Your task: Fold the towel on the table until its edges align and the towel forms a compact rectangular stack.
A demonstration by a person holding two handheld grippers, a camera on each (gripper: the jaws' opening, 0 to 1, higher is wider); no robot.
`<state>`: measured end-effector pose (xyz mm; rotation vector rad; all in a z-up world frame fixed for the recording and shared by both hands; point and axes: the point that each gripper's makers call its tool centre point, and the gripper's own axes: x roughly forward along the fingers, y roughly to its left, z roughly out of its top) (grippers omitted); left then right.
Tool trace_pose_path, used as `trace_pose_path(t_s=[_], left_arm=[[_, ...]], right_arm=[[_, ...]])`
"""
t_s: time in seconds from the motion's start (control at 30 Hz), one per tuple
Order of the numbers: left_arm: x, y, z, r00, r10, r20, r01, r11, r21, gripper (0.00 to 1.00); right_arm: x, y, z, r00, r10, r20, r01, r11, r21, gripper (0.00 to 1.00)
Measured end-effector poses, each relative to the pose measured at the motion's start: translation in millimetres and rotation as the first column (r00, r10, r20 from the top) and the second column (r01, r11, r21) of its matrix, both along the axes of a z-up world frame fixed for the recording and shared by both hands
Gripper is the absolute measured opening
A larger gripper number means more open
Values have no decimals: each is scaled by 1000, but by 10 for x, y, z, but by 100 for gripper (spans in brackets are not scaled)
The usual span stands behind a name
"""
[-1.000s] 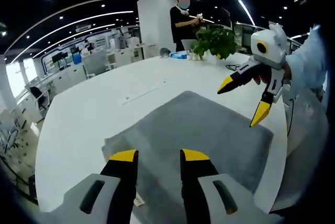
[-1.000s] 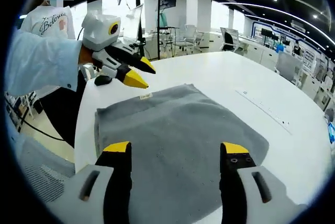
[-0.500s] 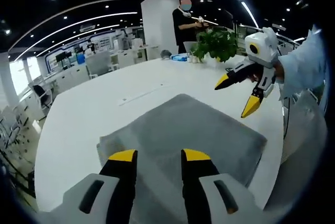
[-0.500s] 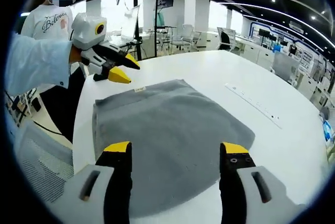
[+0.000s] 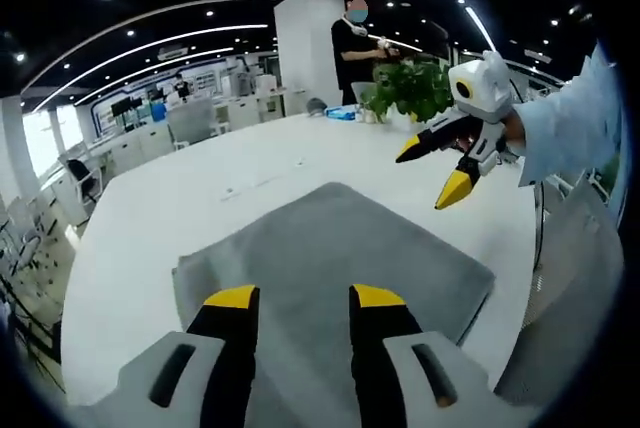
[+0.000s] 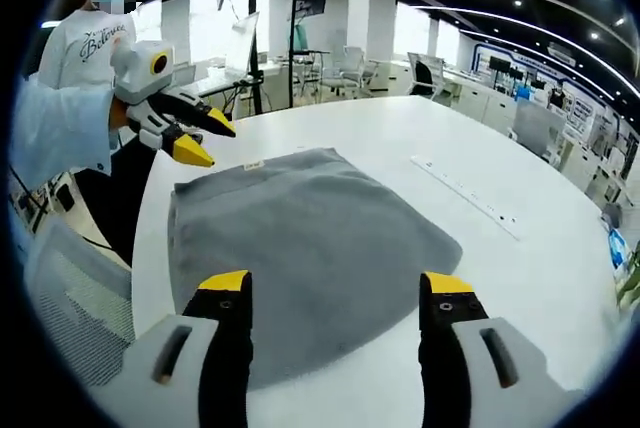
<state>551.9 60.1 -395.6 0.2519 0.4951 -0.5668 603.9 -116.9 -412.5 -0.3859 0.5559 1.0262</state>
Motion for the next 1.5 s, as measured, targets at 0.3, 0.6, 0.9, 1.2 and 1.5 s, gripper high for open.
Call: trace_pose_path(t_s=[0.3,0.6,0.9,1.2,1.5], left_arm=[[-141,-30,22,999,35,6,-35,999,-10,38],[-261,-99,64,998,59,15,-59,998,-14,40],[-399,-200,188,993,116,24,-115,991,-66,49],[-502,-323,267,989,142,29,-138,984,-111,55],[-614,-394,264,987,160,25,-155,979,-132,59]], right_arm=[[55,-112,33,1000,8,10,-8,1000,-7,67],[46,-188,1,1000,9,11,-9,1000,1,67],[37,-185,35,1000,18,14,-18,1000,13,68],[51,-180,73,1000,22,17,-23,1000,18,68],[84,-190,67,999,26,19,-26,1000,13,69]])
